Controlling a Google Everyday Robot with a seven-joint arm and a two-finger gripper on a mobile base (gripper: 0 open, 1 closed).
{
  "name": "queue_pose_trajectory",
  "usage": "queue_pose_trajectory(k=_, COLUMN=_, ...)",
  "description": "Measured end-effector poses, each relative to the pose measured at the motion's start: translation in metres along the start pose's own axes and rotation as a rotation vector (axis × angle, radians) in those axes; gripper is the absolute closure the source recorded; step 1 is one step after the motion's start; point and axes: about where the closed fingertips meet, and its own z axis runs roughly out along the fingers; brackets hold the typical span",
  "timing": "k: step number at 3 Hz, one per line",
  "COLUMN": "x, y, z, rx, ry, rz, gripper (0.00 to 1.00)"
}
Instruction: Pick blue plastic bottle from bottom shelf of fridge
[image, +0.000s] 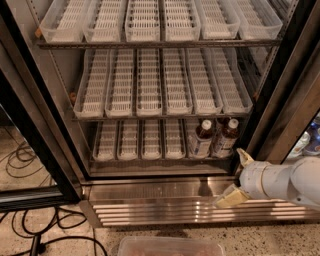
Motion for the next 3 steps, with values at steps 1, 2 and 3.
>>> queue_pose_trajectory(k=1, x=-0.005, y=-0.004, z=0.01, rx=0.096, ry=-0.085, rz=0.08, gripper=0.0)
queue_pose_trajectory(k=2, x=-0.017, y=0.005, z=0.024, rx=0.101, ry=-0.15, rz=0.141, gripper=0.0)
queue_pose_trajectory(k=3, x=-0.017, y=0.005, z=0.024, rx=0.101, ry=-0.15, rz=0.141, gripper=0.0)
